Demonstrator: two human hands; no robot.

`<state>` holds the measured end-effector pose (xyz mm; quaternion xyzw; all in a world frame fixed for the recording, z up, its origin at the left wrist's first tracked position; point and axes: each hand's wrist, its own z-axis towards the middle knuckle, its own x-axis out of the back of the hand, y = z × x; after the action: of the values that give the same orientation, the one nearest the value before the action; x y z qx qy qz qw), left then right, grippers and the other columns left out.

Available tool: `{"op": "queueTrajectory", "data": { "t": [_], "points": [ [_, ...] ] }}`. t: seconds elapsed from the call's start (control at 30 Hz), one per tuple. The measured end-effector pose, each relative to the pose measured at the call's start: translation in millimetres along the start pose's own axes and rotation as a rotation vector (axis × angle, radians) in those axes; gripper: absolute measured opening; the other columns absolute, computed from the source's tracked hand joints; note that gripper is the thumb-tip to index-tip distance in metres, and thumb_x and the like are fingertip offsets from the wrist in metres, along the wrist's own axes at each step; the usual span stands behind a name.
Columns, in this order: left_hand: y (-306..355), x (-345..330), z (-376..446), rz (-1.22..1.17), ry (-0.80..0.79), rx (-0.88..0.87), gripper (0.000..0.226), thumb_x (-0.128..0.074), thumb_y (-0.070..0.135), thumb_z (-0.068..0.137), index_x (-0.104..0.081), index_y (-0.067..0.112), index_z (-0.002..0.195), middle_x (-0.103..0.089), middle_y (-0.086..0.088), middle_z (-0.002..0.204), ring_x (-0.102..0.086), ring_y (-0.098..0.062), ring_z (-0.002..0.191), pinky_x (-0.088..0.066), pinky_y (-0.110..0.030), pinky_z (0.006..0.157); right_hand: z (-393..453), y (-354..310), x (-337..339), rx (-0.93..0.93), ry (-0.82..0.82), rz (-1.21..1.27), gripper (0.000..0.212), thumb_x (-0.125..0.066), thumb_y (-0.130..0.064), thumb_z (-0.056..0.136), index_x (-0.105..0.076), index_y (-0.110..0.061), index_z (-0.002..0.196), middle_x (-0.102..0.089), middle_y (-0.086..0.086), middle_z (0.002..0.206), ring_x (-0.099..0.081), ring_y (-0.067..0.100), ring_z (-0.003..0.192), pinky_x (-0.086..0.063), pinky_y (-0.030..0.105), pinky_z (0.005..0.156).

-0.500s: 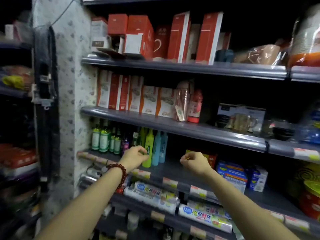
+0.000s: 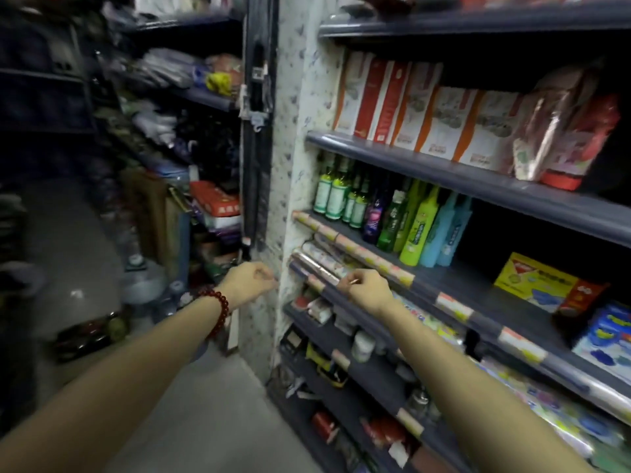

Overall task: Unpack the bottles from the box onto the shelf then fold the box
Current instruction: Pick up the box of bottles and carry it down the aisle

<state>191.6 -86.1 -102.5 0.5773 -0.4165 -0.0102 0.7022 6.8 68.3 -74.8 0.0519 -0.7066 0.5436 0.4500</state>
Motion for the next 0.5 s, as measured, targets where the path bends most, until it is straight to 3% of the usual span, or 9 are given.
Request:
{"op": "queueTrajectory", "data": {
  "t": [0.1,0.17,0.3,0.4,0.5],
  "points": [
    [-40.6,22.5,-9.4,0.040,0.030,0.081,0.013,-0.065,0.025,0.087,-0.065,0.015,0.095,-0.061,0.002,0.084,-0.060,-0.021,0.089,-0.042,-0.025,0.070,12.5,-12.1,-47.2,0.045,-0.083,0.020,0.033,-0.062,-0.006,0.084,-0.058,-0.020,0.055,-0.057,0.006,0.063,-0.052,0.003,0.063,-0.038,0.021,0.072],
    [-66.3,32.2,-17.5,0.063,0.061,0.130,0.014,-0.064,0.027,0.088,-0.063,0.016,0.097,-0.060,0.002,0.082,-0.059,-0.019,0.085,-0.042,-0.026,0.071,20.3,-16.1,-82.0,0.055,-0.159,0.004,0.031,-0.063,-0.011,0.084,-0.058,-0.021,0.055,-0.065,0.008,0.072,-0.055,0.010,0.079,-0.043,0.029,0.074],
    [-121.5,47.3,-34.9,0.041,0.118,0.257,0.014,-0.061,0.021,0.089,-0.064,0.010,0.097,-0.058,0.000,0.084,-0.058,-0.022,0.090,-0.046,-0.033,0.077,25.9,-29.2,-145.1,0.055,-0.285,-0.019,0.012,-0.063,-0.019,0.086,-0.064,-0.010,0.078,-0.063,0.009,0.080,-0.063,0.025,0.081,-0.052,0.035,0.071],
    [-162.9,54.9,-50.8,0.035,0.115,0.336,0.011,-0.059,0.020,0.090,-0.063,0.010,0.093,-0.058,-0.007,0.085,-0.056,-0.023,0.083,-0.047,-0.032,0.076,25.0,-35.4,-193.3,0.065,-0.378,-0.008,0.019,-0.061,-0.012,0.088,-0.060,-0.010,0.069,-0.061,0.010,0.082,-0.058,0.021,0.081,-0.044,0.027,0.063],
    [-201.1,59.4,-65.3,-0.023,0.144,0.423,0.015,-0.060,0.021,0.089,-0.062,0.011,0.101,-0.056,-0.002,0.082,-0.054,-0.019,0.076,-0.048,-0.031,0.072,23.2,-34.1,-241.4,0.030,-0.451,-0.010,0.027,-0.062,-0.010,0.086,-0.054,-0.018,0.061,-0.060,0.010,0.081,-0.057,0.022,0.079,-0.042,0.026,0.060]
  ]
}}
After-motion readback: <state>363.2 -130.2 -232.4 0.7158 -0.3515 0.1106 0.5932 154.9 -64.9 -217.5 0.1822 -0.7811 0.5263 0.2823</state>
